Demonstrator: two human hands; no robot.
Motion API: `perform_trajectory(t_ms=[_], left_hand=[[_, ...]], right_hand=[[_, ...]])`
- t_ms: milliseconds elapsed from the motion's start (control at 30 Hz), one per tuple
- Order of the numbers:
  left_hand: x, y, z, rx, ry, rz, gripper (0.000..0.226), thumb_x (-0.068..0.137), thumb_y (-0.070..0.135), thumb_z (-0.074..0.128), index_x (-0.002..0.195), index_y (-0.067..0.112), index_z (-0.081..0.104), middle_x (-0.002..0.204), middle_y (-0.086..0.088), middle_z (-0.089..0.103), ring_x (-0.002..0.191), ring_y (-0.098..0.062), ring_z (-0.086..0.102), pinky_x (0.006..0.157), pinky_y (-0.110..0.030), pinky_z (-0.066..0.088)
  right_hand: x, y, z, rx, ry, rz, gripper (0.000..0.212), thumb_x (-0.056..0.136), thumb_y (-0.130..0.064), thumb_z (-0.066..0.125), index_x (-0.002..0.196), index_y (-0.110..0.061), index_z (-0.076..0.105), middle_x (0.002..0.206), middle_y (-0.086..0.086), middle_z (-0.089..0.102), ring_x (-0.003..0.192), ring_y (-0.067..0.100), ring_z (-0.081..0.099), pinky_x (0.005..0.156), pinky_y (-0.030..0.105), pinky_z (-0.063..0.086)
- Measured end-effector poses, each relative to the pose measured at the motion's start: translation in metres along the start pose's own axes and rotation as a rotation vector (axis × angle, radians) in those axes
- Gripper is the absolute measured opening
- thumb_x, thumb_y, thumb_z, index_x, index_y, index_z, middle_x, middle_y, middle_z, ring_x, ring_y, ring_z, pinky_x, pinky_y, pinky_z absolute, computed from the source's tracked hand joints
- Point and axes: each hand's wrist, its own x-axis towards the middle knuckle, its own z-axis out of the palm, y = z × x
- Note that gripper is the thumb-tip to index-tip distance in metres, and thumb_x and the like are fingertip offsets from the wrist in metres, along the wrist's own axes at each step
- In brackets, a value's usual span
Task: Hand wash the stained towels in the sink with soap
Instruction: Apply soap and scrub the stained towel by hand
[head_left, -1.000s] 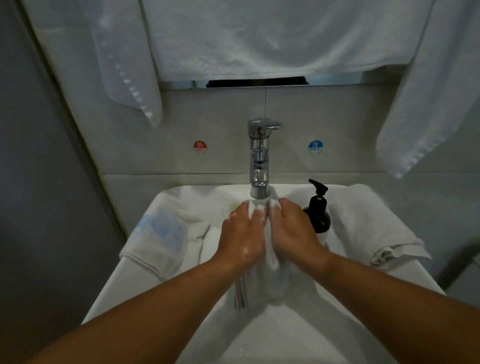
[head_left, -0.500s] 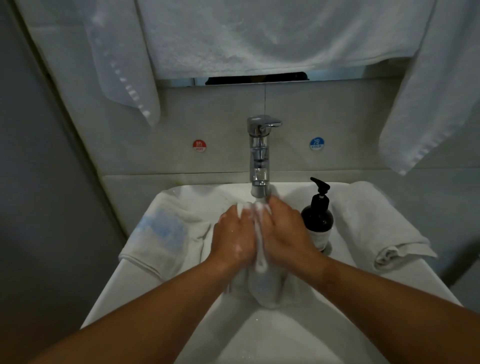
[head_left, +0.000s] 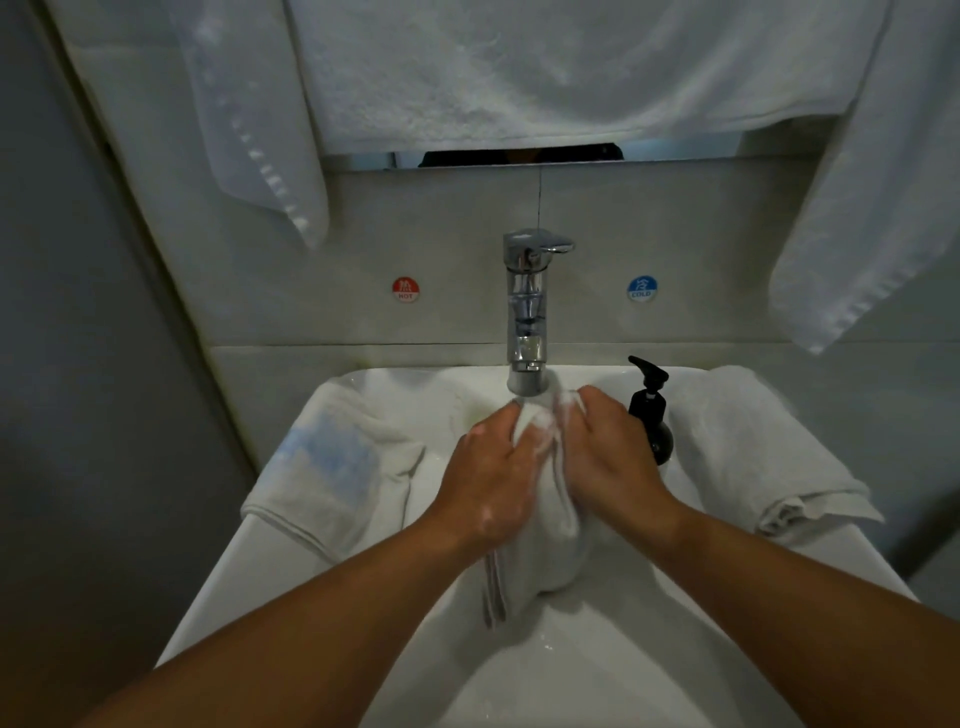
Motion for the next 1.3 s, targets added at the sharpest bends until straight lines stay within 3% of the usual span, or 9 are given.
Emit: perform_trajectory(t_ms=[100, 200, 300, 500, 667, 833, 1033, 1200, 1300], left_hand=[[0.006, -0.010, 0.001, -0.037, 0.087, -0.113, 0.037, 0.103, 0.046, 0.036, 0.096, 0.022, 0.063, 0.094, 0.001, 0.069, 0.095, -0.022, 0.066, 0.085, -0.037, 0.051], [0.000, -0.016, -0.002, -0.104, 0.056, -0.151, 0.040, 0.100, 0.050, 0.037, 0.097, 0.024, 0.067, 0.096, 0.001, 0.073, 0.096, -0.022, 0.068, 0.090, -0.048, 0.054], [-0.004, -0.002, -0.003, -0.120, -0.033, -0.038, 0.041, 0.097, 0.053, 0.038, 0.099, 0.025, 0.068, 0.096, 0.003, 0.073, 0.093, -0.018, 0.069, 0.086, -0.045, 0.055], [0.003, -0.015, -0.001, -0.107, 0.105, -0.228, 0.036, 0.103, 0.044, 0.037, 0.102, 0.022, 0.066, 0.100, 0.000, 0.071, 0.098, -0.022, 0.067, 0.093, -0.047, 0.053], [-0.011, 0.003, -0.001, -0.074, -0.013, -0.059, 0.030, 0.107, 0.038, 0.041, 0.101, 0.024, 0.067, 0.095, 0.007, 0.071, 0.090, -0.005, 0.065, 0.078, -0.020, 0.049], [0.001, -0.012, 0.004, -0.128, 0.098, -0.236, 0.033, 0.107, 0.038, 0.038, 0.103, 0.020, 0.066, 0.101, -0.001, 0.071, 0.100, -0.020, 0.067, 0.089, -0.037, 0.052], [-0.005, -0.004, -0.005, -0.213, -0.043, -0.098, 0.031, 0.103, 0.045, 0.045, 0.095, 0.027, 0.069, 0.093, 0.004, 0.073, 0.091, -0.014, 0.069, 0.085, -0.039, 0.055], [0.004, -0.014, 0.002, -0.088, 0.080, -0.298, 0.035, 0.107, 0.037, 0.038, 0.109, 0.019, 0.068, 0.108, -0.004, 0.071, 0.104, -0.024, 0.065, 0.097, -0.046, 0.051], [-0.002, -0.012, -0.002, -0.139, 0.008, -0.241, 0.035, 0.106, 0.038, 0.042, 0.098, 0.022, 0.072, 0.097, 0.000, 0.074, 0.095, -0.020, 0.069, 0.092, -0.047, 0.054]], right_hand=[[-0.017, -0.006, 0.009, -0.076, -0.117, -0.075, 0.023, 0.107, -0.033, 0.041, 0.094, -0.018, 0.053, 0.094, 0.004, 0.065, 0.086, 0.024, 0.061, 0.075, 0.034, 0.043], [-0.013, -0.008, 0.013, -0.072, -0.104, -0.097, 0.019, 0.106, -0.033, 0.042, 0.092, -0.023, 0.049, 0.091, 0.004, 0.065, 0.082, 0.023, 0.062, 0.074, 0.036, 0.047], [0.001, -0.005, 0.000, -0.020, 0.015, -0.001, 0.031, 0.108, -0.032, 0.039, 0.079, -0.022, 0.041, 0.075, -0.004, 0.055, 0.069, 0.017, 0.054, 0.058, 0.027, 0.034], [-0.021, -0.010, 0.015, -0.077, -0.158, -0.088, 0.020, 0.106, -0.036, 0.042, 0.089, -0.025, 0.045, 0.087, 0.001, 0.062, 0.079, 0.022, 0.059, 0.069, 0.032, 0.037], [0.000, 0.000, 0.001, -0.060, -0.012, 0.013, 0.031, 0.108, -0.033, 0.037, 0.079, -0.024, 0.044, 0.075, -0.003, 0.053, 0.076, 0.022, 0.055, 0.064, 0.031, 0.029], [-0.022, -0.005, 0.012, -0.053, -0.086, -0.109, 0.022, 0.106, -0.033, 0.043, 0.093, -0.018, 0.053, 0.085, 0.003, 0.065, 0.077, 0.022, 0.061, 0.072, 0.036, 0.047], [0.000, 0.002, 0.005, -0.057, 0.019, -0.007, 0.028, 0.108, -0.032, 0.039, 0.085, -0.019, 0.047, 0.077, 0.000, 0.058, 0.076, 0.024, 0.057, 0.064, 0.029, 0.029], [-0.017, -0.006, 0.018, -0.127, -0.161, -0.073, 0.022, 0.106, -0.032, 0.041, 0.088, -0.022, 0.047, 0.087, 0.000, 0.060, 0.078, 0.020, 0.055, 0.068, 0.030, 0.036], [-0.005, -0.003, 0.016, -0.115, -0.075, -0.040, 0.022, 0.107, -0.031, 0.041, 0.089, -0.019, 0.049, 0.090, 0.006, 0.063, 0.085, 0.027, 0.062, 0.070, 0.032, 0.038]])
